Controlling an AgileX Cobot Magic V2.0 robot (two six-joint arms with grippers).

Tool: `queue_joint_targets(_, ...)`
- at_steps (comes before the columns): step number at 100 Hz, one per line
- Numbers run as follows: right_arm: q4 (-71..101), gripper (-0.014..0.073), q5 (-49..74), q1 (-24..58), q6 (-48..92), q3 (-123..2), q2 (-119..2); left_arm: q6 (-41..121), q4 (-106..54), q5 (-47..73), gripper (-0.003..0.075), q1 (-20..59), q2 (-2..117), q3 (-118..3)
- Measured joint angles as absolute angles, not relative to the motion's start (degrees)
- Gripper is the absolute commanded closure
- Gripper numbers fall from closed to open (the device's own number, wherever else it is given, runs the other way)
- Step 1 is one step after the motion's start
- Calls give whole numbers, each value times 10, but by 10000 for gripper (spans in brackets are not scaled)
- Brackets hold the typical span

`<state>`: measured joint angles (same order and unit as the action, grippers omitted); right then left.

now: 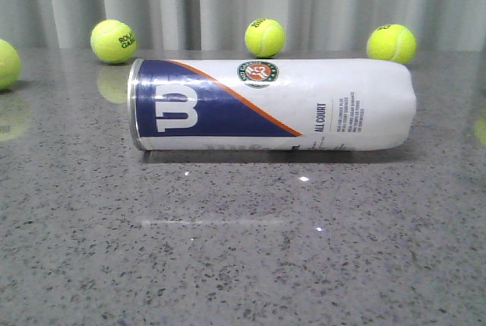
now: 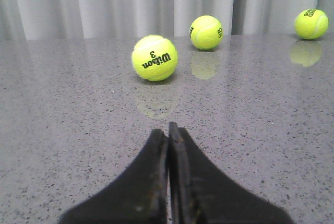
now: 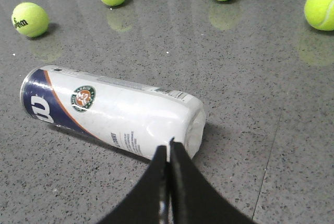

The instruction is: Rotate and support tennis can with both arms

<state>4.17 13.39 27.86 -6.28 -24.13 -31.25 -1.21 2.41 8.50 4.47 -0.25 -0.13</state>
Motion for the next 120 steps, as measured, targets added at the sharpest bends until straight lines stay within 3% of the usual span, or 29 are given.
queue_joint_targets(27, 42, 651, 138, 279, -63, -197, -227, -12, 24, 85, 741, 45, -2, -1)
queue_joint_targets(57, 42, 651, 143, 279, -63, -197, -217, -12, 27, 75, 741, 45, -2, -1)
queue_joint_targets(93, 42, 651, 143, 279, -63, -197, -217, -12, 7, -137, 741, 45, -2, -1)
queue_joint_targets(120, 42, 651, 143, 279, -63, -197, -217, -12, -8, 99, 741, 45, 21, -107)
